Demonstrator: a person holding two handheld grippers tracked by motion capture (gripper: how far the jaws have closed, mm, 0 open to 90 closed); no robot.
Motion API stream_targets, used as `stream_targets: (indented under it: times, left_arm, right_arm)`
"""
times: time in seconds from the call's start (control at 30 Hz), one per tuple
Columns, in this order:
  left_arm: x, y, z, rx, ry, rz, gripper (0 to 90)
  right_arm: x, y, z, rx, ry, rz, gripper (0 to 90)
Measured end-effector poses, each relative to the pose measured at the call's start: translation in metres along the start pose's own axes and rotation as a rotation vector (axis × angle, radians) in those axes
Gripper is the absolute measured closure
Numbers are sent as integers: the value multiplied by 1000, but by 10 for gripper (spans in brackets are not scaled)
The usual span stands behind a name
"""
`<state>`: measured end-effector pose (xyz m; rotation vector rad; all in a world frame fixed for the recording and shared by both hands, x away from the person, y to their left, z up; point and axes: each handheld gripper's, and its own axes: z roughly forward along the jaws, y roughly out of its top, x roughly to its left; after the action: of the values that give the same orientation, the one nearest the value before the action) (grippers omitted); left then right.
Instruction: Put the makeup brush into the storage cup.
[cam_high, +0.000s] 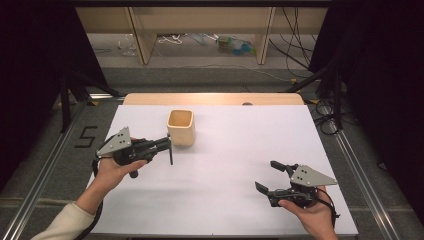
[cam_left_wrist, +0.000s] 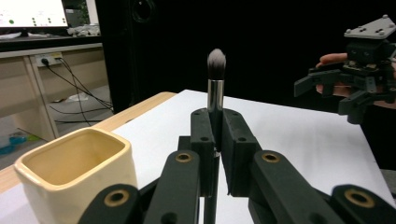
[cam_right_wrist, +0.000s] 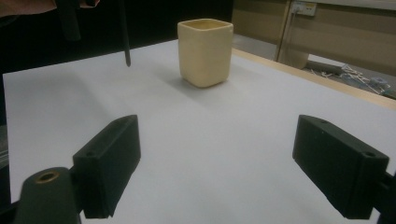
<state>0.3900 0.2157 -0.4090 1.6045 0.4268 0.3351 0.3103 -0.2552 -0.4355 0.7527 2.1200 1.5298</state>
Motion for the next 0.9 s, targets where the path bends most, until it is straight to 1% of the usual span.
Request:
stream_targets:
  times: [0.03,0.07,0.13,0.17,0.2,0.23,0.27,0.3,0.33,0.5,0.6,0.63,0.8,0.9]
  left_arm:
    - [0,0,0,2,4,-1,840]
    - [0,1,0,0,5,-8,840]
    - [0,2,1,-1,13,-14,840]
    - [0,2,1,0,18,-13,840]
    - [-1,3,1,-2,21,-11,840]
    - [-1,3,2,-3,27,-15,840]
    - [-1,3,2,-7,34,-15,840]
    - [-1,4,2,-7,41,-18,840]
    - [-1,5,3,-10,46,-21,840]
    - [-2,7,4,-9,74,-22,840]
    - [-2,9,5,-12,94,-29,840]
    - [-2,10,5,-13,100,-25,840]
    - [-2,11,7,-13,138,-51,840]
    - [-1,13,8,-17,161,-55,840]
  right_arm:
    - [0,0,-1,12,-3,-2,164]
    - [1,0,1,-13,1,4,164]
    - [0,0,1,-14,0,1,164]
    - [2,0,1,-2,6,19,164]
    - [1,0,1,-13,0,1,164]
    - [1,1,-1,14,-4,-1,164]
    - [0,1,-1,11,-6,-3,164]
    - [0,1,-1,11,-6,-3,164]
    - [1,0,2,-18,-2,-4,164]
    - [1,0,1,-12,0,1,164]
    - [1,0,1,-15,-1,-5,164]
    - [1,0,1,-14,-1,-5,164]
    - [1,0,1,-14,0,-8,164]
    - [1,0,2,-14,1,-8,164]
